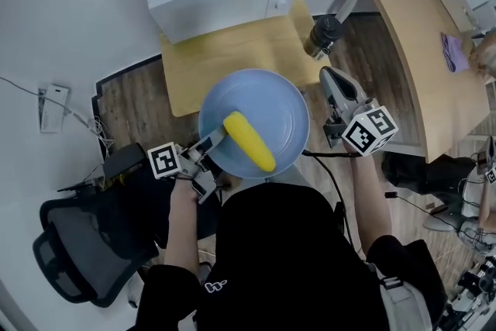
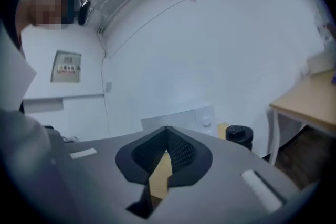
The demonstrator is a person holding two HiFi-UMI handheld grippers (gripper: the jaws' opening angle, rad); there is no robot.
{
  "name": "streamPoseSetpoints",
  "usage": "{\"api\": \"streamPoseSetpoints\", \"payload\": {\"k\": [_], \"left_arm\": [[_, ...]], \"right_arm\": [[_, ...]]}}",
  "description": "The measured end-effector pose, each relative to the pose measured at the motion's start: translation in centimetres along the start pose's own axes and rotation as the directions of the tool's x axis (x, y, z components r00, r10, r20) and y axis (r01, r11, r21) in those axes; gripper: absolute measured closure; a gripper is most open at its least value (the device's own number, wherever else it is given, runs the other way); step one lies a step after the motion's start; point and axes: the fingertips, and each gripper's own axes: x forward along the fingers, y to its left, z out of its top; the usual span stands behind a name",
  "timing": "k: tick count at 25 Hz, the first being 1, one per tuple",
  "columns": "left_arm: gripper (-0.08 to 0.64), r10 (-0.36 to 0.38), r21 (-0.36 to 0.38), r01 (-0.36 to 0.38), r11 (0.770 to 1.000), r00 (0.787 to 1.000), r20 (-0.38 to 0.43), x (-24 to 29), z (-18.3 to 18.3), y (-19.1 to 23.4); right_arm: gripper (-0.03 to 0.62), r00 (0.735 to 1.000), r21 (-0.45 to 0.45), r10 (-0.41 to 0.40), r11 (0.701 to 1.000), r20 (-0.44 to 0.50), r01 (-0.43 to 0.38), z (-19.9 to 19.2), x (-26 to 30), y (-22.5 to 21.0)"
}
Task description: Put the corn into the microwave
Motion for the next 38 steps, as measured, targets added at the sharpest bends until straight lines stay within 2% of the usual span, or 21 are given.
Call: {"api": "streamPoseSetpoints", "payload": {"k": [2,5,7,12,16,18,21,24,27,31,38], "left_arm": [[0.494,0.001,-0.012,-0.001,1.0,1.0,0.025,-0.3,0.2,0.0],[0.494,0.008,-0.024,-0.006,1.0,0.997,0.075,-1.1,0.6,-0.1],[0.494,0.011,-0.028,-0.008,1.0,0.994,0.104,-1.6,0.9,-0.1],[0.494,0.033,-0.05,-0.025,0.998,0.986,0.162,-2.9,2.2,0.0],[0.492,0.048,-0.045,-0.041,0.998,0.983,0.177,-2.7,3.1,0.1],[0.492,0.047,-0.048,-0.039,0.998,0.983,0.178,-2.2,3.4,0.1],[0.493,0.032,-0.048,-0.024,0.999,0.983,0.179,-1.4,4.2,-0.1],[0.492,0.03,-0.054,-0.02,0.998,0.982,0.185,-0.7,4.9,0.0],[0.492,0.033,-0.068,-0.019,0.998,0.979,0.2,0.0,5.7,0.1],[0.492,0.045,-0.067,-0.031,0.997,0.977,0.208,-0.1,6.0,-0.1],[0.492,0.068,-0.072,-0.054,0.996,0.976,0.208,0.9,7.2,0.7]], "right_arm": [[0.589,0.997,-0.107,-0.079,0.991,-0.001,0.078,-1.8,2.1,-1.5],[0.589,0.993,-0.192,-0.113,0.975,-0.024,0.107,-4.7,6.2,-2.9],[0.589,0.991,-0.196,-0.127,0.973,-0.038,0.118,-6.1,9.0,-4.0],[0.589,0.976,-0.171,-0.214,0.964,-0.033,0.205,-7.8,15.6,-7.4],[0.589,0.966,-0.171,-0.242,0.959,-0.094,0.224,-9.7,19.9,-10.1],[0.589,0.947,-0.186,-0.291,0.946,-0.135,0.265,-10.9,21.2,-12.4],[0.589,0.906,-0.253,-0.374,0.912,-0.198,0.321,-12.4,22.9,-15.5],[0.589,0.868,-0.321,-0.425,0.885,-0.257,0.339,-13.7,24.3,-17.7],[0.589,0.846,-0.347,-0.449,0.872,-0.289,0.344,-14.3,25.8,-19.3],[0.589,0.836,-0.322,-0.443,0.883,-0.325,0.342,-15.6,27.1,-20.1],[0.589,0.813,-0.347,-0.454,0.877,-0.366,0.333,-16.5,28.3,-21.9]]}}
